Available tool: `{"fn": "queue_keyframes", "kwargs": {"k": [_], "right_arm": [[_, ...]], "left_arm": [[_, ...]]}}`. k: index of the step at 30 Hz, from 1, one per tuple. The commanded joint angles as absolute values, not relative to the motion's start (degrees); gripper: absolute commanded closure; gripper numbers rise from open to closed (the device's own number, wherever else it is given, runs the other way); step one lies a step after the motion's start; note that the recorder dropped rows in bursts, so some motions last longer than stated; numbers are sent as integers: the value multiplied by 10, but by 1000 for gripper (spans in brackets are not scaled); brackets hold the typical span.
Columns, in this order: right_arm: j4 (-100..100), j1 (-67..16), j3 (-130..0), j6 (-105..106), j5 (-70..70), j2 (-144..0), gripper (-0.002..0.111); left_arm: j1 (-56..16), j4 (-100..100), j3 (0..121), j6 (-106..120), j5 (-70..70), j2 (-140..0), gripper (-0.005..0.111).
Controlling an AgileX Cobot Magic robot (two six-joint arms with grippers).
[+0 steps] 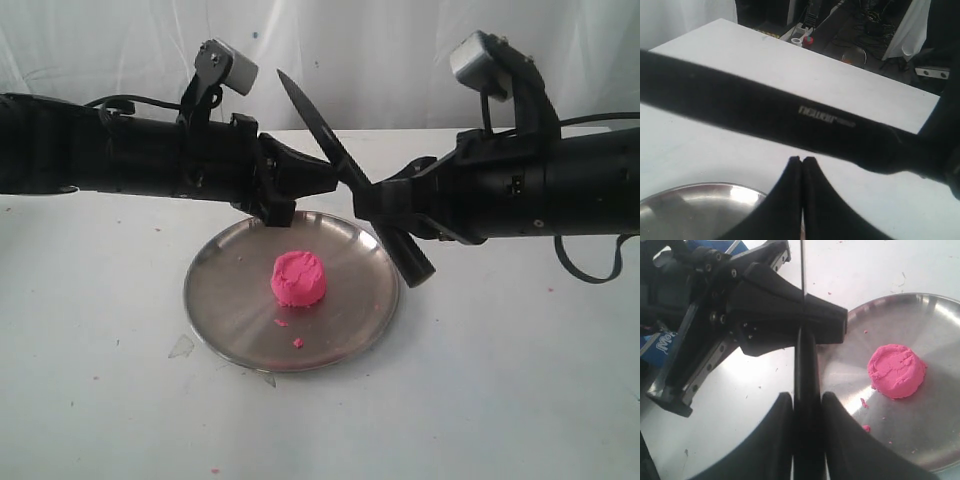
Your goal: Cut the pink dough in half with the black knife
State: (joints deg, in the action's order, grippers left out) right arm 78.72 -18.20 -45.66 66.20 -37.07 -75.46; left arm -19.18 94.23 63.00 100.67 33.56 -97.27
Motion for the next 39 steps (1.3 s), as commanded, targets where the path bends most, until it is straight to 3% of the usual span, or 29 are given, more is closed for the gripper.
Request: {"fn": "queue_keyframes", "kwargs": {"k": [1,11,17,27,39], "right_arm": [[801,-183,-461,675,-380,-755,108],[791,-183,-462,675,-340,-735,108],[706,-183,-462,618,-294,-700,108],[530,-183,-462,484,-340,-690,108],[518,-183,-463,483,-368,-746,108]], "left_arm": [[-196,942,634,996,368,-966,107],[-196,841,633,931,345,-945,107],[-196,821,600,896,212,-870,107],[-196,825,455,824,-19,-670,107],[-196,825,293,745,-29,-450,107]]}}
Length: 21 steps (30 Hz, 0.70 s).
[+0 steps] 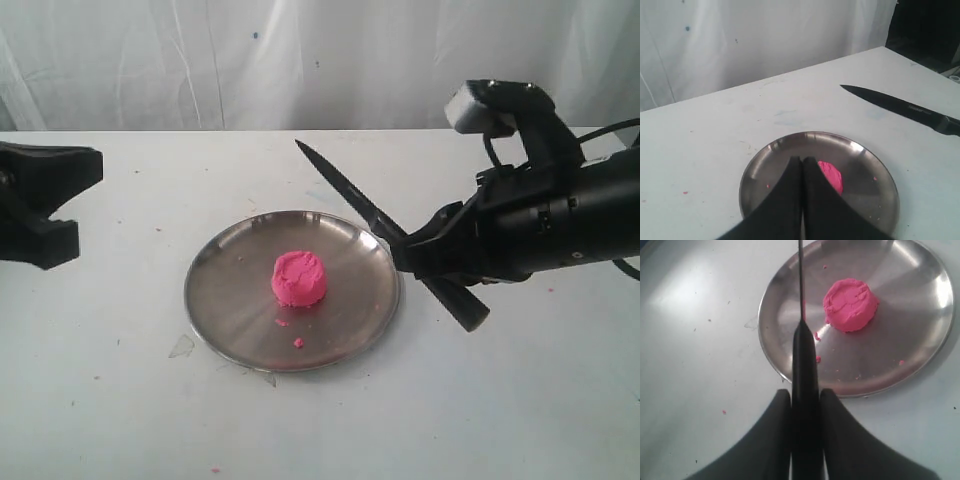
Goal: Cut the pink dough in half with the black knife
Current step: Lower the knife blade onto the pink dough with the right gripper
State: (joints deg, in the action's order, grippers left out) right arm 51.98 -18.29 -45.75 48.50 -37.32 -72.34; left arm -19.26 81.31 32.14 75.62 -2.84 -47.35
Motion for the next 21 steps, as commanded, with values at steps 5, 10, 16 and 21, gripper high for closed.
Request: {"fn": "queue_keyframes", "kwargs": {"k": [5,10,16,21], "right_arm": [[437,-223,-514,450,-361,-824,108],[235,-259,-569,306,-338,-893,108],[236,-263,-572,310,-304,-916,108],[244,-264,-572,310,-274,-916,108]], "left_arm": [[-196,825,269,745,-34,-468,107],[-196,825,269,745,-36,-476,107],[-196,825,269,731,-45,-479,107],[-196,825,269,717,-45,-503,107]]}}
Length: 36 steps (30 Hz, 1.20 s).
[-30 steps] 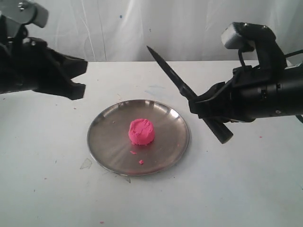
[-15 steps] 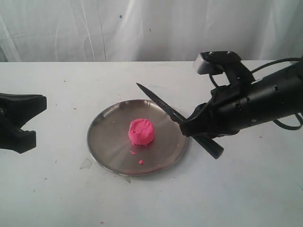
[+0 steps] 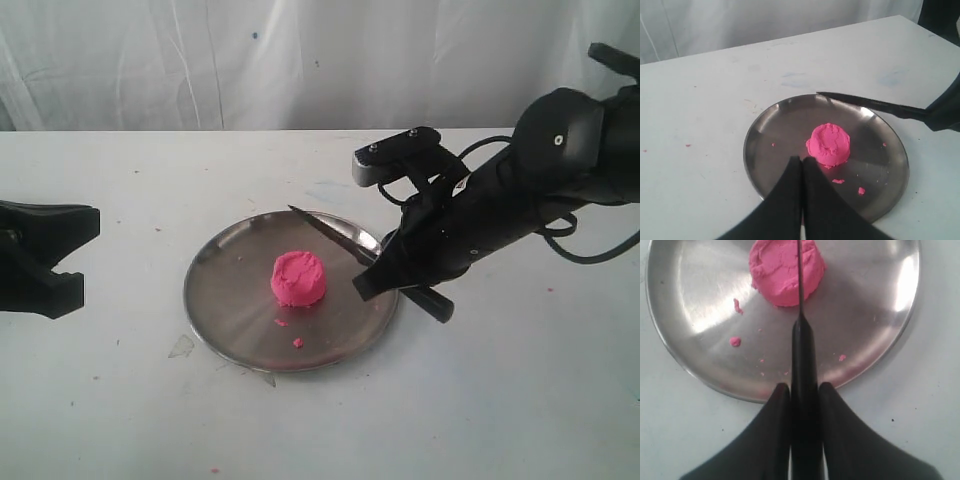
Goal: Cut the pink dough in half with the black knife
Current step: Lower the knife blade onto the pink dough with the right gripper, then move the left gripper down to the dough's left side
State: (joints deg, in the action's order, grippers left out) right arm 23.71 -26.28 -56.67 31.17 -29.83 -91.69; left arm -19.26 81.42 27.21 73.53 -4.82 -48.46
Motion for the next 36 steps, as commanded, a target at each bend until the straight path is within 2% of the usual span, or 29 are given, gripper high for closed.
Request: {"fn": "queue_keyframes", "kwargs": {"k": [1,12,36], "right_arm": [[244,-265,-572,313,-274,-916,108],[233,-298,-574,318,-260,-956,108],[233,-302,-594,318,-229,-1009,108]], "left_arm": [[-196,825,269,717,-43,-510,107],[-196,821,336,719,-5,-624,107],[-196,819,448,783,13,-830,107]]}}
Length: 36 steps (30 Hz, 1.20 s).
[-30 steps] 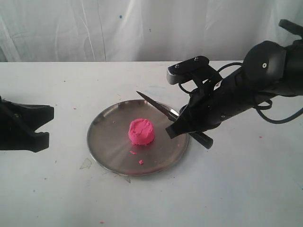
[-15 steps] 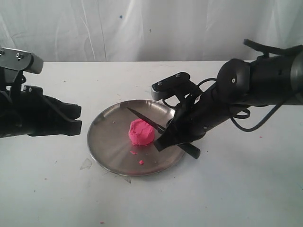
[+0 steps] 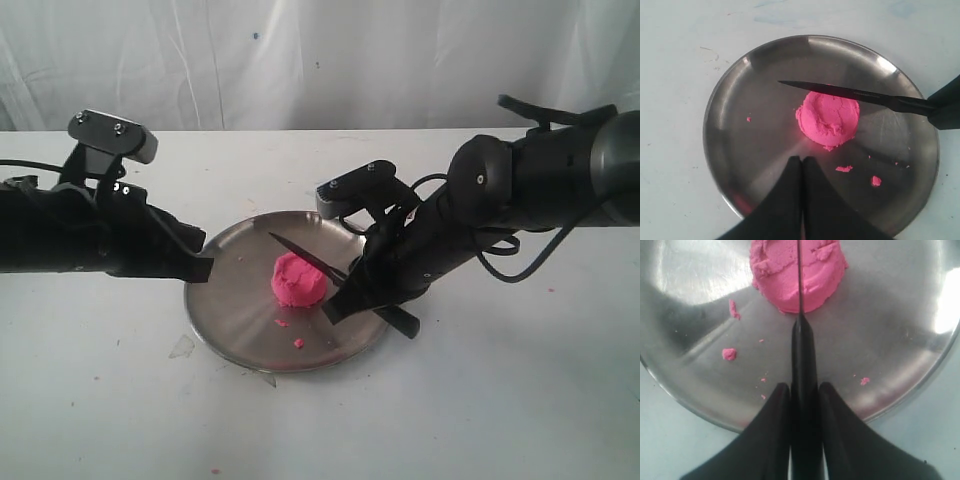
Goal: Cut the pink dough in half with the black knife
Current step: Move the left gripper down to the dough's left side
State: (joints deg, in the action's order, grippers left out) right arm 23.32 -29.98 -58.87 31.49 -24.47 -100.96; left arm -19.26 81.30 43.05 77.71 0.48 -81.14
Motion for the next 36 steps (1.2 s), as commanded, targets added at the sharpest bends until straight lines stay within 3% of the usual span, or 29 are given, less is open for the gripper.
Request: {"fn": "queue_keyframes", "kwargs": {"k": [1,19,27,36], "right_arm": [[233,-302,-594,318,-226,-1009,108],[234,-302,-614,319,-243,-1049,108],[234,-302,-615,319,-247,-1049,108],[234,-302,-615,319,-253,-1049,108]], "left_arm": [[-196,817,454,783,13,-836,107],[-196,817,491,797,28,-904,107],[-195,817,572,812,42,-972,107],[-108,817,687,780,251,-1072,107]]}}
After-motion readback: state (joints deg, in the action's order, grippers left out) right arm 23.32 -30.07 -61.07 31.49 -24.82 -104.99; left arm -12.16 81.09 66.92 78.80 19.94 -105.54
